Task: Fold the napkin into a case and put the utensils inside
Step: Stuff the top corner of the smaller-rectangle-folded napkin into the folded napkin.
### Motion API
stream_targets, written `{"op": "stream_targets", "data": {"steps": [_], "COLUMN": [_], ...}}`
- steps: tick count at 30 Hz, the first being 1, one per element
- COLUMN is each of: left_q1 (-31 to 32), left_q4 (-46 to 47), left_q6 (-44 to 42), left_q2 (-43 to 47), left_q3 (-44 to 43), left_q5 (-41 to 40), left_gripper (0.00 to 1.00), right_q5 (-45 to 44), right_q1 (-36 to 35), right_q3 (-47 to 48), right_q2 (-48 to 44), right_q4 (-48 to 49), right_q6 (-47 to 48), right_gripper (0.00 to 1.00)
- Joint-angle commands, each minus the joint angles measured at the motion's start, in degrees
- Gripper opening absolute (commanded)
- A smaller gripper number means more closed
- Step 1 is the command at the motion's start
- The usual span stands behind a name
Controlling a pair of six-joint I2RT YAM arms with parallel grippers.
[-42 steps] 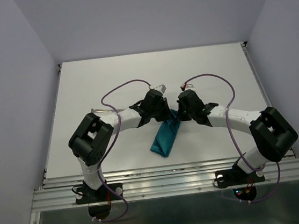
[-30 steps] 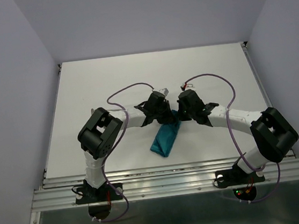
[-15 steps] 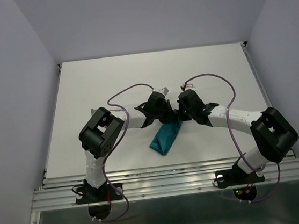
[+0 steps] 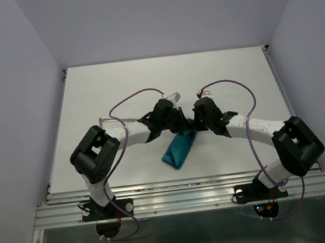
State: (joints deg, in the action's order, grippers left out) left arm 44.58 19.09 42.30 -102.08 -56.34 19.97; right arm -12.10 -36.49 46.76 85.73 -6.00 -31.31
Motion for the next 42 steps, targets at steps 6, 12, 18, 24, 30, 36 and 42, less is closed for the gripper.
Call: {"op": "stream_targets", "data": {"steps": [6, 12, 18, 24, 30, 36, 42], "left_q1": [-0.9, -1.0, -0.9, -0.3, 1.6, 3.1, 3.2], "left_q4": [-5.3, -6.7, -6.1, -6.2, -6.2, -5.6, -4.4], "left_q6": [-3.9, -3.8, -3.5, -3.7, -3.4, -2.8, -2.4], "left_q2": [3.8, 2.1, 1.4, 0.1, -3.2, -6.9, -6.6], "left_q3": [-0.3, -0.7, 0.3, -0.8, -3.5, -7.2, -7.8], "left_q5": [-9.9, -12.6, -10.6, -8.3, -5.5, -4.7, -5.5], "left_gripper": [0.00, 0.00, 0.00, 0.00, 0.00, 0.00, 0.00], "right_q5": [-0.8, -0.6, -0.6, -0.5, -0.6, 0.2, 0.6], "right_q1": [-0.6, -0.6, -0.6, -0.6, -0.6, -0.6, -0.6], "right_q3": [0.4, 0.5, 0.6, 0.8, 0.9, 0.9, 0.5], "right_q2": [-1.2, -1.1, -1.2, -0.9, -1.1, -0.9, -1.2], "right_q4": [0.5, 0.5, 0.5, 0.5, 0.3, 0.4, 0.4], "right_q6": [0.2, 0.2, 0.3, 0.3, 0.2, 0.0, 0.0], "right_gripper": [0.01, 0.01, 0.01, 0.01, 0.01, 0.01, 0.01]}}
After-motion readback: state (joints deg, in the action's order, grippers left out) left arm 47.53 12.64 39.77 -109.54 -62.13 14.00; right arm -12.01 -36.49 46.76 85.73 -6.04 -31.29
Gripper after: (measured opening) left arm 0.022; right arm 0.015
